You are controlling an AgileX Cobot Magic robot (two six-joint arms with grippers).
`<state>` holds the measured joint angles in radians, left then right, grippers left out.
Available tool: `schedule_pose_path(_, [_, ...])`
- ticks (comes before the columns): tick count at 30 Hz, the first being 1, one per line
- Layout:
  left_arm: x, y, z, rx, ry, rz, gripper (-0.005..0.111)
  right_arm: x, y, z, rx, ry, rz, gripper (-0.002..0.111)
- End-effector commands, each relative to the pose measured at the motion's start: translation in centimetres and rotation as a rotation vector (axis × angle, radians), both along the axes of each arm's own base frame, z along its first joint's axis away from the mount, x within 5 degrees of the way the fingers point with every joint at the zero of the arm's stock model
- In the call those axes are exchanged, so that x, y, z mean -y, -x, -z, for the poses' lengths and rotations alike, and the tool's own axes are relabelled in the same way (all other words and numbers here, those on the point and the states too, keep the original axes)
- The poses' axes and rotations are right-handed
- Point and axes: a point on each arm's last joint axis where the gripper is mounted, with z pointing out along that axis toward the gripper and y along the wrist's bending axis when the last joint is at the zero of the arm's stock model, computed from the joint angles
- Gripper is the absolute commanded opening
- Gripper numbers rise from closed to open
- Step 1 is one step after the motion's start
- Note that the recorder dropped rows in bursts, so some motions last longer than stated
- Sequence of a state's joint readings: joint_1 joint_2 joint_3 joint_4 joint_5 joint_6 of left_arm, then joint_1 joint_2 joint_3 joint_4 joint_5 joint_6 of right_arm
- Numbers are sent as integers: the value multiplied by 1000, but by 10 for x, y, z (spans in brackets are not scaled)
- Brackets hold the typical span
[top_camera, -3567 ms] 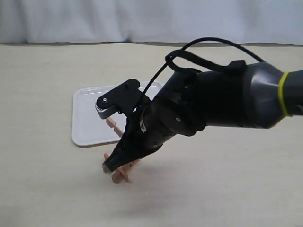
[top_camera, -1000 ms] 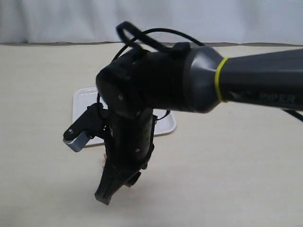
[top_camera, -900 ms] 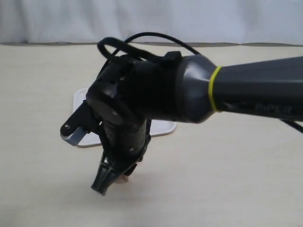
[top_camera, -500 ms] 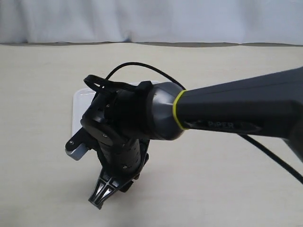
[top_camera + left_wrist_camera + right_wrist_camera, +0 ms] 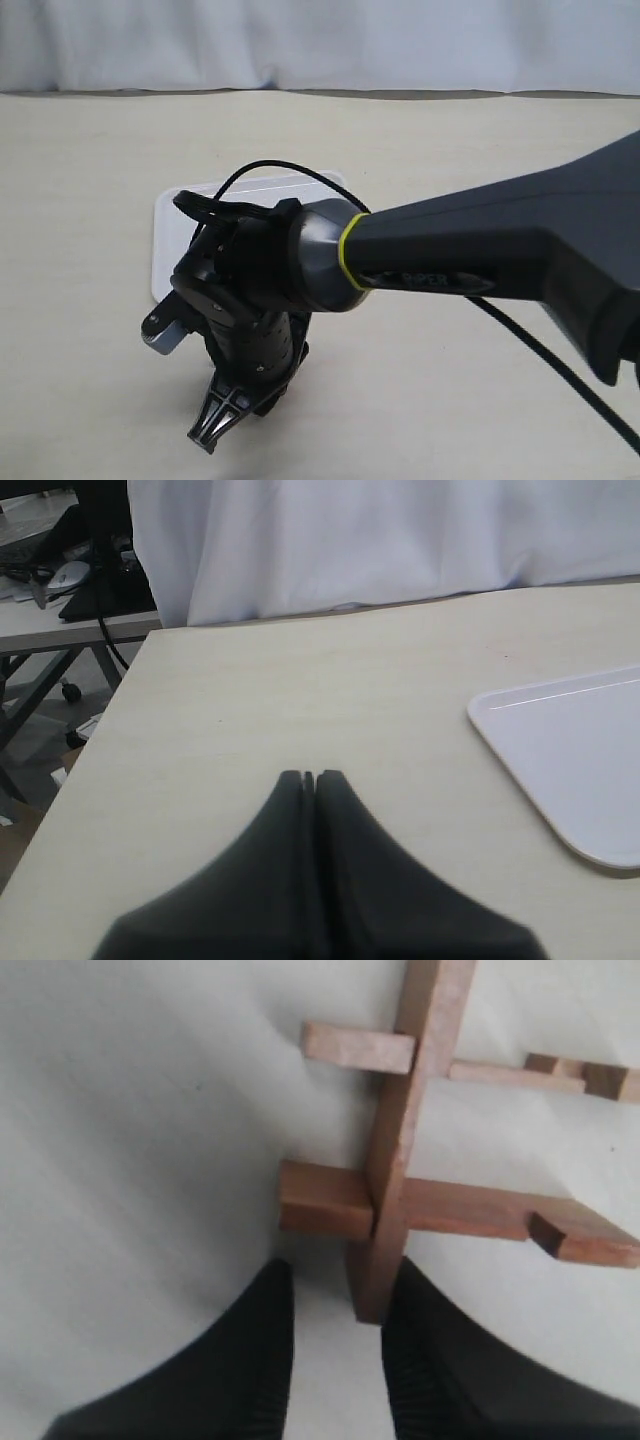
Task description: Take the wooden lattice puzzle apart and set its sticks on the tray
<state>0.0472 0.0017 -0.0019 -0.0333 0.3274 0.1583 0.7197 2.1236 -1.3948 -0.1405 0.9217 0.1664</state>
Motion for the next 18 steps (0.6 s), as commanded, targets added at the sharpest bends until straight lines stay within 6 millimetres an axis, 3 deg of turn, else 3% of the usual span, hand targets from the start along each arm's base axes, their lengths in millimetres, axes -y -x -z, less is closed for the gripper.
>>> schedule_pose_path(1, [0,0,-1,19,0,-5,0,-1,1,0,4,-11,3,4])
schedule_pose_path(7, [0,0,-1,19,0,-5,0,0,1,-7,8,-13,4,5])
schedule_pose_path(18, [0,0,-1,19,0,-5,0,3,3,-51,100,-71,-6,5])
